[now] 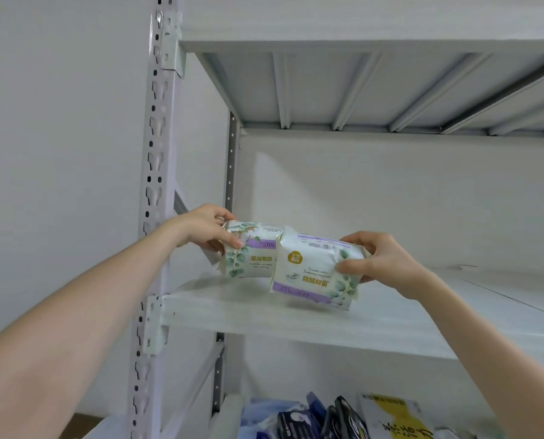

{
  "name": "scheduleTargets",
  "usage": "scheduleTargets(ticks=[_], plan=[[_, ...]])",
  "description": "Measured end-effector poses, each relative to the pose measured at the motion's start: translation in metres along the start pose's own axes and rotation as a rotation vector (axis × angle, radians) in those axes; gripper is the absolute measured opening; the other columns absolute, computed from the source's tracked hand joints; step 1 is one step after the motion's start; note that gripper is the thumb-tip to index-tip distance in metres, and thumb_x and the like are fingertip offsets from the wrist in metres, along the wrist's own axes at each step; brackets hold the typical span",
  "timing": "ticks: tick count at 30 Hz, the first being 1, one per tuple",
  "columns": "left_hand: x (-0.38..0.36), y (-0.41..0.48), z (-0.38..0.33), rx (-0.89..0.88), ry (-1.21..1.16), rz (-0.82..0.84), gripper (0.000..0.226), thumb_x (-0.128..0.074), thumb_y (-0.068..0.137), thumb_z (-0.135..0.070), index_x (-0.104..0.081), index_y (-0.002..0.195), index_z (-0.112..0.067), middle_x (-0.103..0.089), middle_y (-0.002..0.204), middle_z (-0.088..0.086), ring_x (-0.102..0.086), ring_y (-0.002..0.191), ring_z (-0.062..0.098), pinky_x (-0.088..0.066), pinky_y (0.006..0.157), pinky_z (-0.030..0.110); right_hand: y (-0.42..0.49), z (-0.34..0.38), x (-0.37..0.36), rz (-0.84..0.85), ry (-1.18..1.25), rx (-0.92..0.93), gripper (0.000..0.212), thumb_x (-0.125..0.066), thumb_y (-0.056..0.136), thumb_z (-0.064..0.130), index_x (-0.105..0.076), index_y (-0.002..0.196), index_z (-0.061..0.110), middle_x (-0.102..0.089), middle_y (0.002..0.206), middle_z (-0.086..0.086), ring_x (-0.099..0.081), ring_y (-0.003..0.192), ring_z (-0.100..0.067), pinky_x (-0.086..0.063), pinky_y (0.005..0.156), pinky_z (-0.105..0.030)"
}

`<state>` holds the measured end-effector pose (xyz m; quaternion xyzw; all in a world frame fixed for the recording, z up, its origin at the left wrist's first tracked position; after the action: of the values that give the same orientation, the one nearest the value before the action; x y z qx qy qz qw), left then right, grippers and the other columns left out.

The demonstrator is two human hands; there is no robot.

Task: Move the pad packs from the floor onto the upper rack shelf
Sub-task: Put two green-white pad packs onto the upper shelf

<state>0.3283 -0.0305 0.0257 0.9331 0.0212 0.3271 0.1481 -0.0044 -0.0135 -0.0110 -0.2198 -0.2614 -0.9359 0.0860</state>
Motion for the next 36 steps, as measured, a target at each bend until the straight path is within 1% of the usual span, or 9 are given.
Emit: scheduleTargets(ticks=[3,6,10,18,23,27,31,34,36], plan=[[0.001,0.027,0.009,0.014,0.003,0.007,0.058,-0.089,0.066,-0.016,-0.060,0.116,-0.014,-0.073,0.105,0.005,-0.074,0.082,0.022,-0.059,0.083,0.043,0.027,-0.002,0.001,-0.004,-0.012,0.003,0.046,-0.082,0.070,0.005,-0.062,0.111,0.009,-0.071,0.100,-0.012,-0.073,0.081,-0.022,-0.060,0.071,-0.038],[-0.002,0.049,0.021,0.039,0.003,0.023,0.057,-0.089,0.066,-0.016,-0.060,0.115,-0.014,-0.073,0.103,0.006,-0.074,0.085,0.025,-0.060,0.081,0.042,0.046,-0.009,-0.002,0.002,-0.016,-0.007,0.053,-0.086,0.064,0.013,-0.063,0.111,0.010,-0.071,0.099,-0.012,-0.073,0.082,-0.022,-0.060,0.074,-0.040],[-0.007,0.072,0.035,0.068,0.004,0.057,0.056,-0.088,0.067,-0.014,-0.060,0.116,-0.014,-0.073,0.103,0.009,-0.073,0.080,0.025,-0.061,0.076,0.038,0.061,-0.020,-0.007,0.002,-0.040,-0.022,0.045,-0.082,0.071,0.008,-0.062,0.111,0.009,-0.071,0.098,-0.011,-0.073,0.081,-0.020,-0.061,0.072,-0.038],[-0.013,0.095,0.057,0.106,0.011,0.083,0.060,-0.089,0.065,-0.018,-0.058,0.117,-0.019,-0.074,0.103,0.009,-0.073,0.083,0.025,-0.058,0.086,0.042,0.085,-0.038,-0.016,0.007,-0.061,-0.066,0.043,-0.082,0.072,0.011,-0.062,0.110,0.011,-0.071,0.099,-0.010,-0.073,0.082,-0.021,-0.060,0.074,-0.041],[-0.015,0.099,0.065,0.107,-0.013,0.070,0.067,-0.088,0.067,-0.020,-0.057,0.127,-0.021,-0.074,0.104,0.006,-0.073,0.083,0.021,-0.057,0.088,0.040,0.093,-0.045,-0.023,0.010,-0.041,-0.089,0.041,-0.082,0.072,0.012,-0.063,0.109,0.013,-0.070,0.102,-0.010,-0.072,0.083,-0.021,-0.059,0.067,-0.034],[-0.017,0.098,0.068,0.104,-0.057,0.043,0.078,-0.088,0.068,-0.021,-0.051,0.137,-0.022,-0.071,0.110,0.003,-0.073,0.081,0.018,-0.058,0.086,0.037,0.095,-0.053,-0.032,0.018,-0.036,-0.109,0.041,-0.081,0.073,0.013,-0.064,0.110,0.015,-0.069,0.104,-0.010,-0.071,0.087,-0.021,-0.060,0.074,-0.040],[-0.020,0.092,0.076,0.101,-0.116,-0.023,0.083,-0.088,0.067,-0.026,-0.048,0.139,-0.024,-0.069,0.112,-0.001,-0.072,0.089,0.018,-0.058,0.085,0.036,0.093,-0.056,-0.035,0.006,0.010,-0.128,0.041,-0.078,0.076,0.015,-0.062,0.113,0.017,-0.066,0.108,-0.009,-0.070,0.090,-0.021,-0.060,0.077,-0.040],[-0.027,0.082,0.084,0.095,-0.232,-0.089,0.072,-0.086,0.069,-0.026,-0.054,0.134,-0.024,-0.070,0.110,-0.001,-0.071,0.089,0.016,-0.056,0.077,0.030,0.090,-0.058,-0.035,-0.012,0.027,-0.155,0.057,-0.080,0.075,0.018,-0.055,0.127,0.016,-0.062,0.112,-0.007,-0.069,0.093,-0.021,-0.059,0.079,-0.040],[-0.034,0.073,0.090,0.096,-0.293,-0.100,0.055,-0.083,0.074,-0.027,-0.062,0.124,-0.024,-0.072,0.110,0.000,-0.070,0.094,0.015,-0.055,0.080,0.031,0.088,-0.061,-0.035,-0.009,0.063,-0.178,0.067,-0.081,0.074,0.018,-0.050,0.133,0.015,-0.063,0.113,-0.007,-0.069,0.095,-0.020,-0.059,0.078,-0.039]])
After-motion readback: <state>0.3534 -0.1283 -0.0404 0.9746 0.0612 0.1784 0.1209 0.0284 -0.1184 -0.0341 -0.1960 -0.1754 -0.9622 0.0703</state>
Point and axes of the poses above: each hand's wrist, its own y-axis towards the middle knuckle, its own x-axis out of the back of the hand, z = x × y, the point moved 2 cm from there along y, towards the middle knuckle
